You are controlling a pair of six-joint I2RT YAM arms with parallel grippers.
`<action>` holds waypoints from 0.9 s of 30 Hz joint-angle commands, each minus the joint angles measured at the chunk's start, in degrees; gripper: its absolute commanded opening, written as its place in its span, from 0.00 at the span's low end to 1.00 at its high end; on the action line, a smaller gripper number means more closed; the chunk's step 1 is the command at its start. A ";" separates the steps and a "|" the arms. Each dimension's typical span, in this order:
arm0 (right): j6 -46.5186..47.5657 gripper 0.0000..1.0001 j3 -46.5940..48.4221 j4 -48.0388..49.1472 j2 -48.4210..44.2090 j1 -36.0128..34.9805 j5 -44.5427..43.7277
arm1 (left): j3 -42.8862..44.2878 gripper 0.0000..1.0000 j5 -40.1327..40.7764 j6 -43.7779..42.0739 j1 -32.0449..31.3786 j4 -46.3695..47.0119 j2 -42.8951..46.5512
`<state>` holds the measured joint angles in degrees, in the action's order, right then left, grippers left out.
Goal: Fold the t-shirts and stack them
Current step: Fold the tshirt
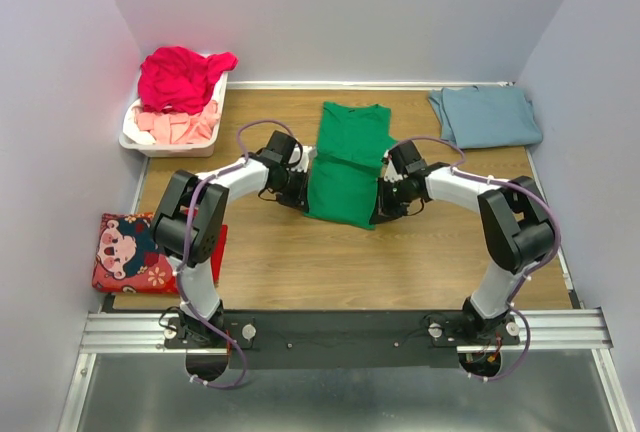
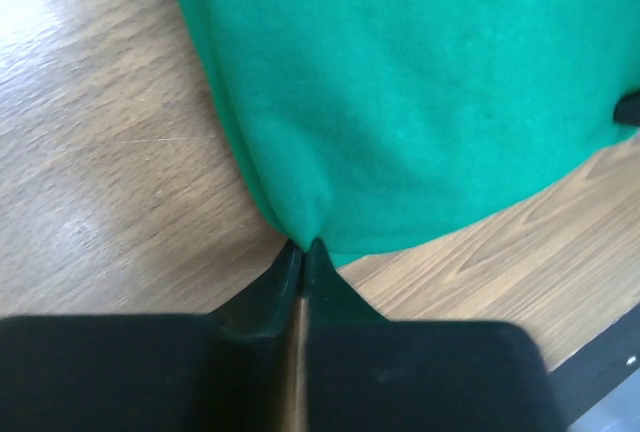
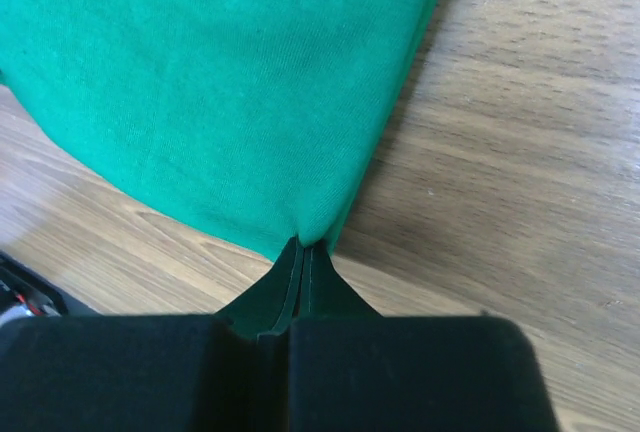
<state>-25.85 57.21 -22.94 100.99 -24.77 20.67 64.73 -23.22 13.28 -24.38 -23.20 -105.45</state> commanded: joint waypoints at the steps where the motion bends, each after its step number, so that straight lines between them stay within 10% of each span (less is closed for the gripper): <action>1: 0.54 0.01 -1.13 0.53 0.18 -0.19 1.31 | -2.41 0.00 0.11 0.08 0.12 -1.06 0.15; 19: 1.76 0.01 -7.99 -9.22 -15.99 -0.19 2.89 | -11.03 0.00 1.34 7.55 -7.43 -7.03 16.93; 27: 1.32 0.01 -2.11 -12.74 -21.01 -0.19 -0.62 | 0.38 0.00 6.35 7.03 -7.79 -13.62 18.17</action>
<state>-24.99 50.96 -32.45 82.00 -24.91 22.55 58.59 -20.99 19.79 -32.42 -32.95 -88.77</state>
